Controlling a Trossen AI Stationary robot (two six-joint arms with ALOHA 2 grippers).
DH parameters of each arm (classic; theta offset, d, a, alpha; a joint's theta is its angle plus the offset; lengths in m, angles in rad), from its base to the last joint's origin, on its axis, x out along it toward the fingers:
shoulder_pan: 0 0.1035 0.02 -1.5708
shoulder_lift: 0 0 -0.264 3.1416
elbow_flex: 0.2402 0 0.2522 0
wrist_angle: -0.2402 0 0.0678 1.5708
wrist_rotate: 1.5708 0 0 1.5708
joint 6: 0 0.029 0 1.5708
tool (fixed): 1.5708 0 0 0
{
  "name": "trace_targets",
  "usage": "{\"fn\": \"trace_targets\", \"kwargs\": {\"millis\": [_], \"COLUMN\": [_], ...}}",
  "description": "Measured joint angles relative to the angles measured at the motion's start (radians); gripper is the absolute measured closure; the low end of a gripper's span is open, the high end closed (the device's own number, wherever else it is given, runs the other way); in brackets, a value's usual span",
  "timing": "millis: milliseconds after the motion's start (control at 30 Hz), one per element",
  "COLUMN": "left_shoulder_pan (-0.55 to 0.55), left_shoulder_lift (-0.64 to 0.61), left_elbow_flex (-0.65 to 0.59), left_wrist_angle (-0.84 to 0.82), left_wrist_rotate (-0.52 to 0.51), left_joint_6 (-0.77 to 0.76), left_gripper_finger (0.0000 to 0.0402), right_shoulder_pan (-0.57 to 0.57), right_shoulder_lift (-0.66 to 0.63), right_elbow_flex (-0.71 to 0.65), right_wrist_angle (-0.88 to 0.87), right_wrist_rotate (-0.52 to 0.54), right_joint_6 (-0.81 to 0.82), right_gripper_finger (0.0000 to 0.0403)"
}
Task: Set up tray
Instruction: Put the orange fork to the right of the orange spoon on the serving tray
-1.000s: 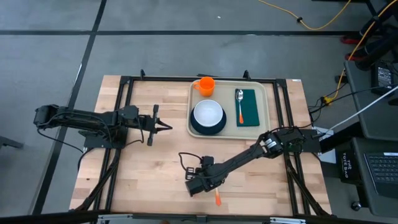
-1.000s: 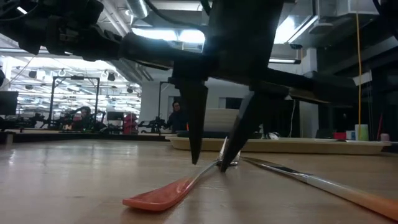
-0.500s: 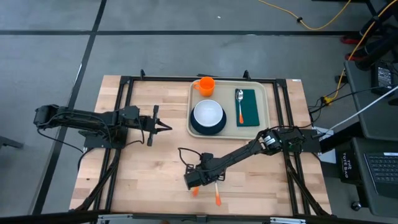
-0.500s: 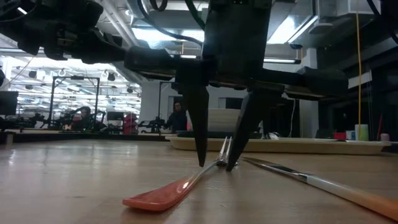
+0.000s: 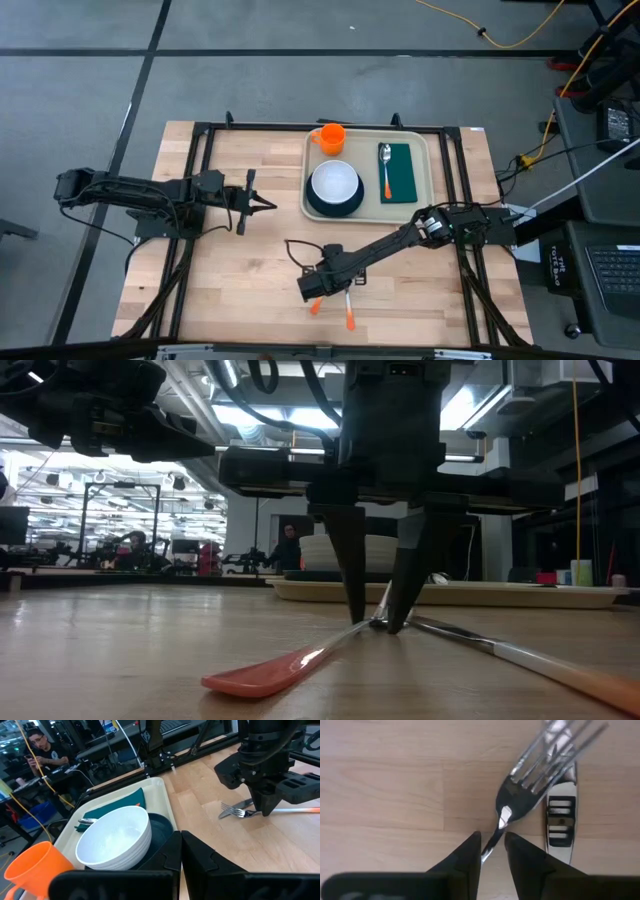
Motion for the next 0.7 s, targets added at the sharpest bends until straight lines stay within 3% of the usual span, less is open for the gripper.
{"fn": "trace_targets", "kwargs": {"millis": [400,700], "left_shoulder_pan": [0.000,0.000], "left_shoulder_lift": [0.000,0.000], "left_elbow_flex": [0.000,0.000], "left_wrist_angle": [0.000,0.001], "left_wrist_rotate": [0.000,0.000], "left_joint_6": [0.000,0.000], "left_gripper_finger": [0.0400,0.0395], "right_shoulder_pan": [-0.002,-0.002], "right_shoulder_lift": [0.000,0.001], "right_elbow_flex": [-0.001,-0.001], "right_wrist_angle": [-0.003,0.001], "right_wrist_rotate": [-0.001,-0.002], "right_joint_6": [-0.094,-0.135], "right_gripper_finger": [0.0347,0.0355]}}
